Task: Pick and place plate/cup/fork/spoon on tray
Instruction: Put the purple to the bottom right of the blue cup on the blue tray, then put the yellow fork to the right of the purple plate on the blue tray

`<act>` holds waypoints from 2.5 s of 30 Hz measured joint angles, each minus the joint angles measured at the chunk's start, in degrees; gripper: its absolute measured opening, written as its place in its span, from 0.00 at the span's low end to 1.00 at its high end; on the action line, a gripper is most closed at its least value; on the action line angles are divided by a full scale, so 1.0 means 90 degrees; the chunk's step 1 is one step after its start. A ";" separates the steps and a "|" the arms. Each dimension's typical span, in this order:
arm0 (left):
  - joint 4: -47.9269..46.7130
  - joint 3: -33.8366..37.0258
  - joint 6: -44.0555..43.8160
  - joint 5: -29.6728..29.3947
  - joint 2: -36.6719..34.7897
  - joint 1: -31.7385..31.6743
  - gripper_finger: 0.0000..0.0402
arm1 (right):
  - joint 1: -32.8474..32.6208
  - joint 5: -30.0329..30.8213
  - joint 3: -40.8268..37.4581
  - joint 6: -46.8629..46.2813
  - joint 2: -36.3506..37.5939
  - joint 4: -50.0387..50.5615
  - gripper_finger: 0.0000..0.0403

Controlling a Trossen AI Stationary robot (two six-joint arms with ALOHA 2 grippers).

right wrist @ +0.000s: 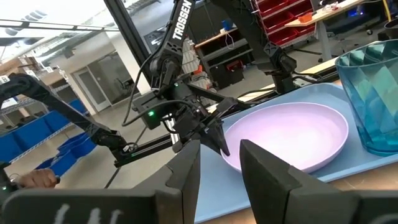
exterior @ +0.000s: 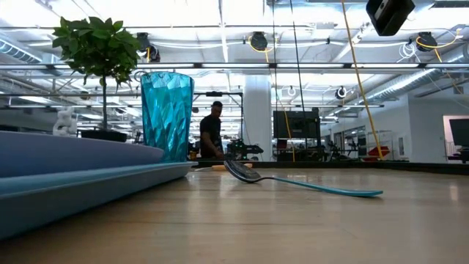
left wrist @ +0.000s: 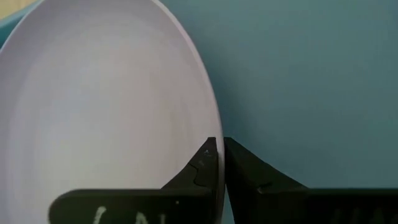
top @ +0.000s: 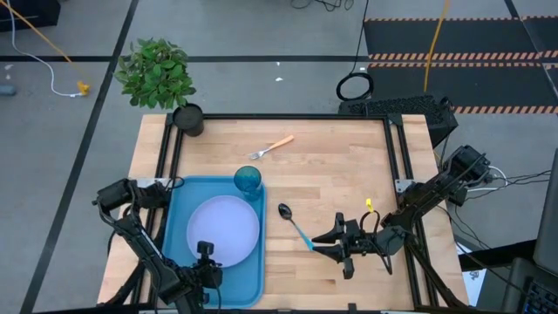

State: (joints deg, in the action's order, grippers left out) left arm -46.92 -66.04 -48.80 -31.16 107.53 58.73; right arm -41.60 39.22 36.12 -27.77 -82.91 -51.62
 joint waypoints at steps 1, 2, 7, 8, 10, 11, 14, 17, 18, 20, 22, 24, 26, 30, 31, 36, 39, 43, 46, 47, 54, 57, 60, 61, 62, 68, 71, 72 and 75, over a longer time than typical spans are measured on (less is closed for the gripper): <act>-0.0006 0.0000 0.0000 0.0002 0.0000 -0.0001 0.05 | 0.0001 0.0000 0.0000 0.0001 0.0000 0.0000 0.26; -0.0006 0.0000 -0.0002 0.0002 0.0002 -0.0001 0.05 | 0.0002 0.0000 0.0000 0.0002 0.0000 0.0000 0.26; -0.0006 0.0000 -0.0023 -0.0010 0.0002 0.0000 0.13 | 0.0002 0.0000 0.0000 0.0000 0.0000 0.0000 0.26; -0.0011 0.0000 -0.0030 -0.0020 0.0002 -0.0001 0.15 | 0.0002 0.0000 0.0000 0.0000 0.0000 0.0000 0.26; -0.0061 0.0000 -0.0091 -0.0036 0.0002 -0.0006 0.18 | 0.0002 0.0000 0.0000 0.0000 0.0000 0.0000 0.26; -0.0108 0.0000 -0.0133 -0.0039 0.0002 -0.0013 0.20 | 0.0002 0.0000 0.0000 0.0000 0.0000 0.0000 0.26; -0.0265 0.0000 -0.0259 -0.0076 0.0005 -0.0032 0.21 | 0.0002 0.0000 0.0000 -0.0002 0.0000 0.0000 0.26; -0.0310 0.0000 -0.0321 -0.0154 0.0005 -0.0072 0.22 | 0.0002 0.0000 0.0000 -0.0002 0.0000 0.0000 0.26; -0.0295 0.0000 -0.0322 -0.0159 0.0005 -0.0089 0.22 | 0.0002 0.0000 0.0000 -0.0002 0.0000 0.0000 0.26; -0.0290 0.0000 -0.0323 -0.0155 0.0005 -0.0108 0.22 | 0.0002 -0.0002 0.0000 -0.0003 0.0000 0.0000 0.26; -0.0272 0.0000 -0.0349 -0.0158 0.0005 -0.0111 0.22 | 0.0002 0.0000 0.0000 -0.0005 0.0000 0.0000 0.26; -0.0278 0.0000 -0.0472 -0.0156 0.0005 -0.0108 0.22 | 0.0002 -0.0001 0.0000 -0.0002 0.0000 0.0000 0.26; -0.0285 0.0000 -0.0703 -0.0109 0.0000 -0.0108 0.22 | 0.0005 0.0000 0.0000 0.0002 0.0000 0.0002 0.26; -0.0291 0.0000 -0.0967 0.0215 -0.0215 -0.0125 0.22 | 0.0088 0.0188 0.0000 0.0029 0.0005 0.0267 0.26; -0.0293 0.0000 -0.0974 0.0247 -0.0327 -0.0125 0.22 | 0.0137 0.0252 0.0000 0.0096 0.0005 0.0404 0.26; -0.0288 0.0000 -0.0955 0.0188 -0.1124 -0.0125 0.22 | 0.0755 0.0182 0.0002 0.0403 0.0005 0.1286 0.26; -0.0298 0.0000 -0.0707 -0.0092 -0.1634 -0.0131 0.22 | 0.1453 -0.0750 0.0002 0.0442 0.0005 0.1679 0.26; -0.0310 0.0000 -0.0158 -0.0929 -0.2221 -0.0142 0.22 | 0.2658 -0.2138 0.0002 0.0672 0.0005 0.1935 0.26; -0.0312 -0.0002 0.0126 -0.1628 -0.2502 -0.0145 0.22 | 0.3551 -0.3117 0.0009 0.1090 0.0005 0.2004 0.26; -0.0312 -0.0002 0.0200 -0.1781 -0.2563 -0.0150 0.22 | 0.3825 -0.3465 0.0069 0.1279 0.0005 0.2144 0.26; -0.0322 -0.0002 0.0712 -0.2255 -0.2664 -0.0221 0.22 | 0.5026 -0.4002 0.1488 0.2585 -0.0034 0.4817 0.29; -0.0334 -0.0002 0.0671 -0.2280 -0.2664 -0.0329 0.22 | 0.5364 -0.4034 0.1833 0.3337 -0.0046 0.4984 0.33; -0.0334 -0.0002 0.0487 -0.2257 -0.2664 -0.0381 0.22 | 0.5759 -0.4036 0.2037 0.3853 -0.0049 0.5000 0.36; -0.0334 -0.0002 0.0442 -0.2259 -0.2664 -0.0392 0.22 | 0.5898 -0.4056 0.2094 0.3943 -0.0049 0.5033 0.37; -0.0332 -0.0002 0.0409 -0.2257 -0.2664 -0.0398 0.22 | 0.6034 -0.4086 0.2150 0.4028 -0.0049 0.5084 0.39; -0.0334 -0.0002 0.0512 -0.2354 -0.2664 -0.0425 0.22 | 0.6886 -0.4819 0.2336 0.4790 -0.0183 0.5315 0.43; -0.0333 -0.0002 0.0532 -0.2406 -0.2663 -0.0528 0.22 | 0.7324 -0.5390 0.2538 0.5145 -0.0399 0.5429 0.43; -0.0335 -0.0002 0.0532 -0.2409 -0.2662 -0.0576 0.22 | 0.7457 -0.5551 0.2605 0.5266 -0.0486 0.5539 0.43; -0.0339 -0.0002 0.0581 -0.2410 -0.2662 -0.0728 0.22 | 0.7741 -0.5868 0.2874 0.5722 -0.0869 0.5708 0.42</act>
State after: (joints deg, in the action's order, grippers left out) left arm -49.98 -66.06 -43.57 -52.84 83.57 52.18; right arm 28.07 -13.59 61.98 23.73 -90.74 -0.25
